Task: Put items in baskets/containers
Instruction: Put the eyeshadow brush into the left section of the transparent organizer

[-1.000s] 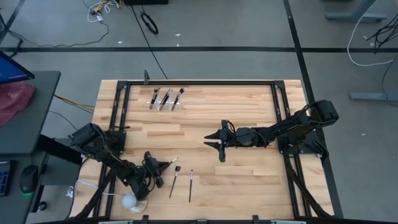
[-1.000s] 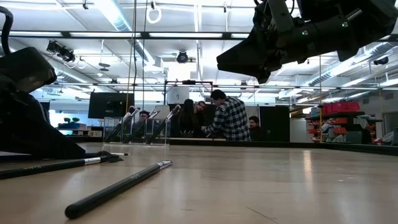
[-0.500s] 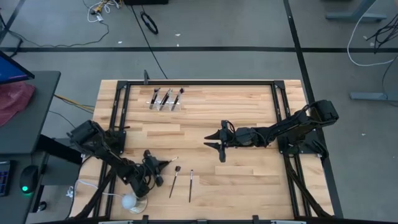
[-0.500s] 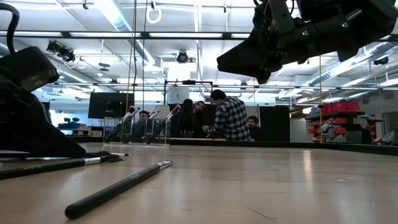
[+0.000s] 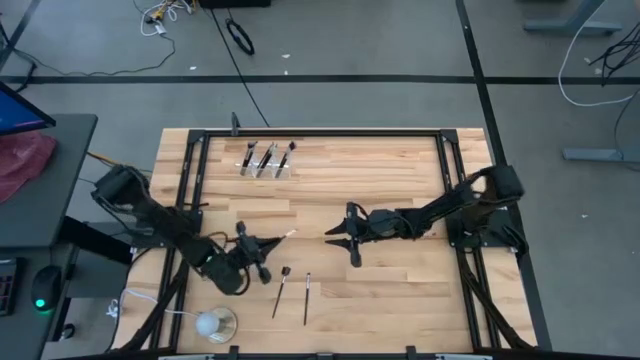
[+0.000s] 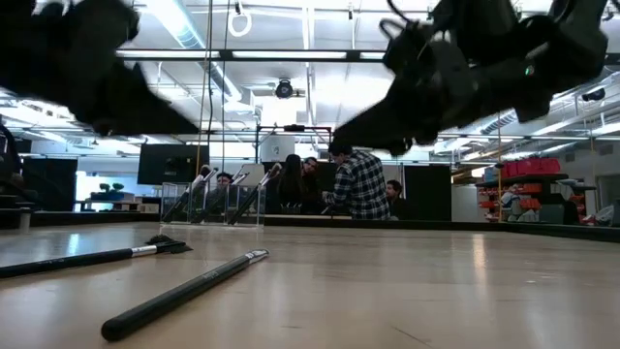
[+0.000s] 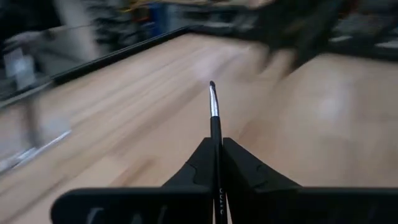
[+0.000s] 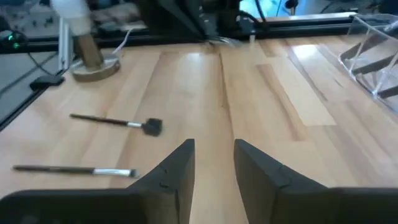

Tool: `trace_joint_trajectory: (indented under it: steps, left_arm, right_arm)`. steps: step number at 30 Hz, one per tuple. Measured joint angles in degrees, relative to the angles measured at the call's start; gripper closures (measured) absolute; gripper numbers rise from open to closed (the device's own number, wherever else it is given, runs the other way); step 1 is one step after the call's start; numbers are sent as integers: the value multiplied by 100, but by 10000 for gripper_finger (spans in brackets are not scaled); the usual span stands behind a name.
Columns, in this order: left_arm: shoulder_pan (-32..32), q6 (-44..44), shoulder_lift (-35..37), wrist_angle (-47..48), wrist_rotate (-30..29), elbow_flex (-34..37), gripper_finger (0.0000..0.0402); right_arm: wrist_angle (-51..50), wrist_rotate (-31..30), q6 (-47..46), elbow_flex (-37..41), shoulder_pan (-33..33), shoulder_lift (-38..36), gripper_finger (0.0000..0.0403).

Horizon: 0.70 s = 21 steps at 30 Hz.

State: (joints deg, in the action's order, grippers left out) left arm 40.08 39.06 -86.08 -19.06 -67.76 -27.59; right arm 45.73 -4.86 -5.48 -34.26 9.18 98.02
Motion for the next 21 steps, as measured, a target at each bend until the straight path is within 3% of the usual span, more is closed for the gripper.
trace_joint_trajectory:
  steps: [4,8,15,21]
  left_arm:
    - [-369,-1862,188,-1526,974,-7,385]
    - [-736,-2901,188,-2574,1764,-15,385]
    - [-1139,-3227,197,-2905,2313,-15,385]
    - [-1174,-3273,198,-2921,2329,-15,385]
  right_arm:
    - [1153,76,-355,-87,-185,917,288]
    - [2360,673,-452,-448,-315,1678,267]
    - [3324,859,-389,-821,-314,1809,205]
    - [3560,950,-417,-826,-292,1589,216]
